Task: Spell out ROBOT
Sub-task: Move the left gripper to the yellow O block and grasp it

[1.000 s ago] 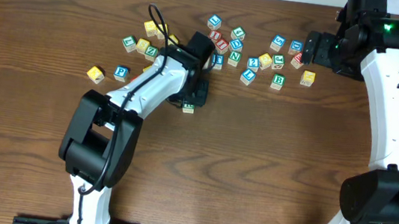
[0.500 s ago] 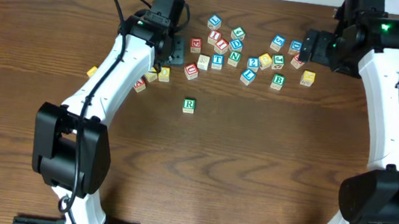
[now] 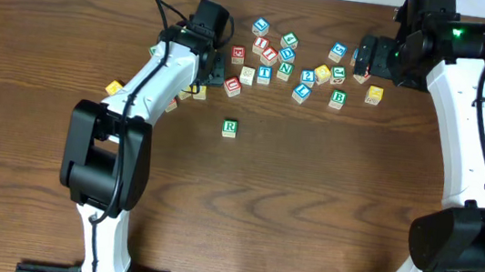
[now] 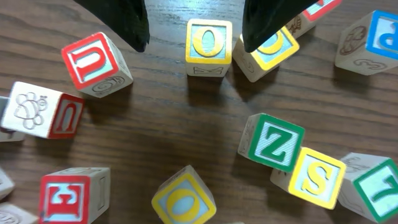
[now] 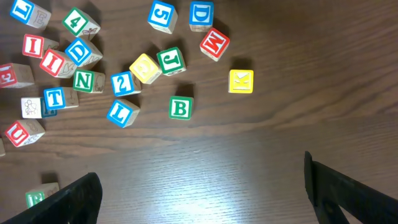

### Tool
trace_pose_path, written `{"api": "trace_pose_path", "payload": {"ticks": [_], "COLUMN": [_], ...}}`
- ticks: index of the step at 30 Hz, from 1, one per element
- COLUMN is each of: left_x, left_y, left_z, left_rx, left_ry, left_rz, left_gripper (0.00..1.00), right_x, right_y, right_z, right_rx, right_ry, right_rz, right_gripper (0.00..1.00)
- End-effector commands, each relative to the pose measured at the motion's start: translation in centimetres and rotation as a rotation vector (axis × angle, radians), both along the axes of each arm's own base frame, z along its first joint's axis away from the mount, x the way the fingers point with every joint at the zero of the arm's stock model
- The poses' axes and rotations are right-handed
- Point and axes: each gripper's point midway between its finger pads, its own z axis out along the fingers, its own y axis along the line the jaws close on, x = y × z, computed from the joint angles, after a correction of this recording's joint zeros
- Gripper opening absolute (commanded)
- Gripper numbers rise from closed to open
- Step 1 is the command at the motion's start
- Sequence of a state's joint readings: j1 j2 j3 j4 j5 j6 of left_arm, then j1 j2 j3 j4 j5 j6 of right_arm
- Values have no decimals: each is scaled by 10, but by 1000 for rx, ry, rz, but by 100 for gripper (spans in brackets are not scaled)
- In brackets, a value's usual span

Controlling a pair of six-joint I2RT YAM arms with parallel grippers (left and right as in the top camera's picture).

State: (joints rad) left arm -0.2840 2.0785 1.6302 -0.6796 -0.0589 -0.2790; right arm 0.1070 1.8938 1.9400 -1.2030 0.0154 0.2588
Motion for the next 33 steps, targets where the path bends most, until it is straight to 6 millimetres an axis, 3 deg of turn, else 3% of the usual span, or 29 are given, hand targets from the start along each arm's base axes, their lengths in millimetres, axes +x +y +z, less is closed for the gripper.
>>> {"api": "trace_pose_path", "payload": {"ticks": [1,12,14,20,33], "left_x": [4,6,8,10,-11], "left_y": [2,9,14,12,9], "left_z": [-10,-37,-37,-36,-54], "left_rx": [15,64,91,83,69], "left_ry": [7,33,22,13,87], "left_rz": [15,43,54,53,41], "left_gripper": [48,49,53,54,53], "right_x": [-1,-1,-1,-1,-1], "right_y": [2,2,2,2,2], "right_z": [-5,-5,-5,-5,-5], "right_rx": [-6,-7,-7,-9,-10], "right_ry": [13,16,15,14,16], "right_rz": [13,14,13,12,13], "right_gripper": [99,99,99,99,99]}}
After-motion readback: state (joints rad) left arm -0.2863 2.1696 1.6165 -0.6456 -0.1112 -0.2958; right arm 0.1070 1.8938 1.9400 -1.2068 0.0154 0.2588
